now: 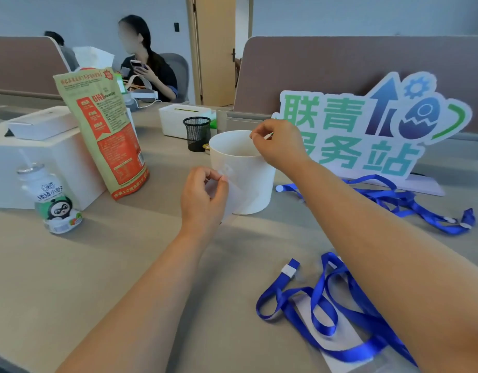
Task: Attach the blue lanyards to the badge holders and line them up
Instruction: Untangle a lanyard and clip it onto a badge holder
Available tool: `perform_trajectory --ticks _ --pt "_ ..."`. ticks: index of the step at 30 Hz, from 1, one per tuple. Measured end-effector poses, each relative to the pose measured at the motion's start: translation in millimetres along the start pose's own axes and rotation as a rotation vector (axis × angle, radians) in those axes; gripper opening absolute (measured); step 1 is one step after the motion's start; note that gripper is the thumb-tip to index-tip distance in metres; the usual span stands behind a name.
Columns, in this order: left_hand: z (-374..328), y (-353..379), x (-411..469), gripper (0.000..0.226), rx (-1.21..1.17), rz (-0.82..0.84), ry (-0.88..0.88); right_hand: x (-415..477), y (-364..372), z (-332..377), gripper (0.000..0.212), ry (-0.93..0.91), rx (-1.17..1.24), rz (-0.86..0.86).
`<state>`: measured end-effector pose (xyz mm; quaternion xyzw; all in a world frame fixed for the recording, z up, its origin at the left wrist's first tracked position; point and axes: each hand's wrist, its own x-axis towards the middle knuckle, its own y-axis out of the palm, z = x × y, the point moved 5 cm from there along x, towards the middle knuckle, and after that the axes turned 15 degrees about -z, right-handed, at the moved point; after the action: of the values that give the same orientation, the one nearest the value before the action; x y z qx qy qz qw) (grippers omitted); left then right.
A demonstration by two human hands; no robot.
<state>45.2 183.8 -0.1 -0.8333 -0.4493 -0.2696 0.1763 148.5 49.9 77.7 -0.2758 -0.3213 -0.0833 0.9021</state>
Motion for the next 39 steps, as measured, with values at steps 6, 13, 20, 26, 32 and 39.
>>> perform_trajectory --ticks 6,13,20,26,32,39 --pt "-16 16 -22 0.006 -0.058 0.132 0.105 -13 -42 -32 0.016 0.021 0.006 -0.04" --pt "-39 46 -46 0.007 -0.011 0.314 0.227 -24 -105 -87 0.014 0.075 -0.095 -0.017" --pt "-75 95 -74 0.005 0.09 0.476 0.35 -48 -159 -143 0.01 0.165 -0.284 0.102" --pt "-94 125 -93 0.009 0.126 0.537 0.368 -90 -149 -161 0.031 0.089 -0.377 0.443" --pt "-98 132 -105 0.009 0.111 0.56 0.354 -97 -143 -176 0.031 0.045 -0.584 0.493" --pt "-103 133 -116 0.012 0.096 0.613 0.413 -90 -168 -178 0.024 -0.033 -0.529 0.183"
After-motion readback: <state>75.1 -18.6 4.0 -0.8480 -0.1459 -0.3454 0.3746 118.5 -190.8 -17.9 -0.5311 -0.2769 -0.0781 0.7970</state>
